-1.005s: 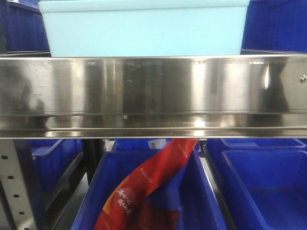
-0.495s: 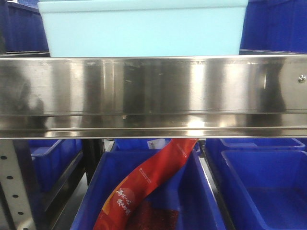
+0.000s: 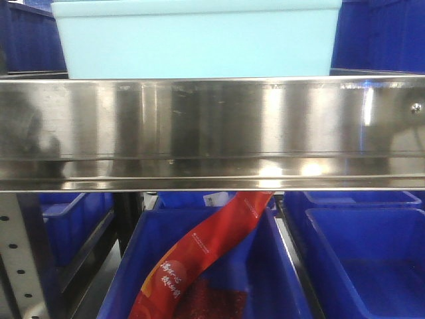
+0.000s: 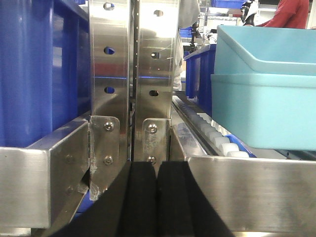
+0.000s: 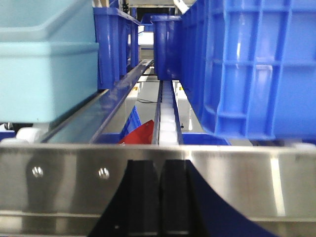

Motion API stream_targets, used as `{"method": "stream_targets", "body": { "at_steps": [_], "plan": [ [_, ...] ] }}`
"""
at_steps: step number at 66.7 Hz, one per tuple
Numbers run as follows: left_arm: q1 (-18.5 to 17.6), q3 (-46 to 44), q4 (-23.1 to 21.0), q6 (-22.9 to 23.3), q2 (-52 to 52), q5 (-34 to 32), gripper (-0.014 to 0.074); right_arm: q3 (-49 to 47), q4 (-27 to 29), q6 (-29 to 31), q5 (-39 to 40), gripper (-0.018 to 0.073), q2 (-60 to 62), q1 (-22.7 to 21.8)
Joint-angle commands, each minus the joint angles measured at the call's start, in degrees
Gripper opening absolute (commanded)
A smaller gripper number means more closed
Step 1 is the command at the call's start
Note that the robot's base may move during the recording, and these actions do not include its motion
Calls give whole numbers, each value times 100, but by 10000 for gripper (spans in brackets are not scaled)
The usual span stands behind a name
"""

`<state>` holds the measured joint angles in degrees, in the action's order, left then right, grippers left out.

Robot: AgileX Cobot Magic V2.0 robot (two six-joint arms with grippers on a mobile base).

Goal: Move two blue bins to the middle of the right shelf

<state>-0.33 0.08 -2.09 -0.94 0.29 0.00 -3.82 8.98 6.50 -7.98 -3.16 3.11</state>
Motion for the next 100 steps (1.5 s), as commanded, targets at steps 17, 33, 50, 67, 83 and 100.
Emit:
{"method": "stream_targets", "body": {
  "at_steps": [17, 33, 50, 67, 83, 100],
  "plan": [
    [19, -8, -24, -13, -29, -110, -111, 382, -54, 48, 291, -162, 316, -135],
    [19, -8, -24, -13, -29, -110, -111, 382, -65, 48, 291, -162, 316, -143],
    [19, -8, -24, -13, -29, -110, -111, 382, -65, 48, 291, -162, 316, -143],
    [19, -8, -24, -13, -29, -110, -111, 382, -65, 48, 291, -162, 316, -143],
    [19, -8, -24, -13, -29, -110, -111, 382, -65, 48, 291, -162, 316, -143],
    [19, -8, -24, -13, -29, -110, -111, 382, -65, 48, 291, -162, 316, -143]
  ]
}}
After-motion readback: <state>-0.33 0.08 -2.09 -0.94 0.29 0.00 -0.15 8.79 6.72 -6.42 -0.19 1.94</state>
